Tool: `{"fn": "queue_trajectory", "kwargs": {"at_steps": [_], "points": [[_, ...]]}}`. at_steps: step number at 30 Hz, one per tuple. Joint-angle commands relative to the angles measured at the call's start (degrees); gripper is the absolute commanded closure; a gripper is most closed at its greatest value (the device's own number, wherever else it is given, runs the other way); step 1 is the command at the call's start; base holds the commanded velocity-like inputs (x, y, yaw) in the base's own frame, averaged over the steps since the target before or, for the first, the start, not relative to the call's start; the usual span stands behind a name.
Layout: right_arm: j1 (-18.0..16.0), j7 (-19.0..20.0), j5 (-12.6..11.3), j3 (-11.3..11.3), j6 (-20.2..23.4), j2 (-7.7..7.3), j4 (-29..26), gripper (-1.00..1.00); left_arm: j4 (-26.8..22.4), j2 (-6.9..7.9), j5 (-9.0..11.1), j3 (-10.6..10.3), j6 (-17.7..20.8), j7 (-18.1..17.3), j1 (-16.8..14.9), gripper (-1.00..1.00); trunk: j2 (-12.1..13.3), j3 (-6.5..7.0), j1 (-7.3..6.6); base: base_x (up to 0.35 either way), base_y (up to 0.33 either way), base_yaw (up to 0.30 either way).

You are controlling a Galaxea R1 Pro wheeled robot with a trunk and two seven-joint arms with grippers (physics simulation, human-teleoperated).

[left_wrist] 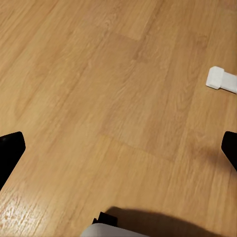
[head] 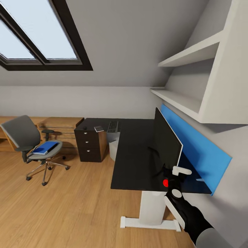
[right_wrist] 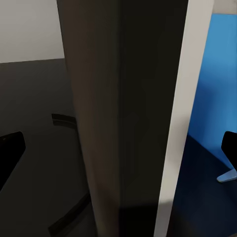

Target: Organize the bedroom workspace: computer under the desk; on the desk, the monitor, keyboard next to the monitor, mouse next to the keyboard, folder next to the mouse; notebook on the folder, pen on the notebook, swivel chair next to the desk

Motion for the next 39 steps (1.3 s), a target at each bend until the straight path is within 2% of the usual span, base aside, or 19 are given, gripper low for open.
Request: {"fn": "queue_trajectory", "kwargs": {"at_steps": [1, 39], "points": [[-0.08, -0.32, -0.6, 0.32, -0.37, -0.09, -0.02, -1.0, 0.05, -0.01, 0.25, 0.35, -0.13, -0.51, -0.05, -1.0, -0.08, -0.09, 0.01, 0.0, 0.0, 0.0], [-0.08, -0.28, -0.6, 0.32, -0.37, -0.09, -0.02, -1.0, 0.07, -0.02, 0.25, 0.35, -0.13, -0.51, -0.05, -1.0, -0.08, 0.79, 0.01, 0.0, 0.0, -0.048]]}}
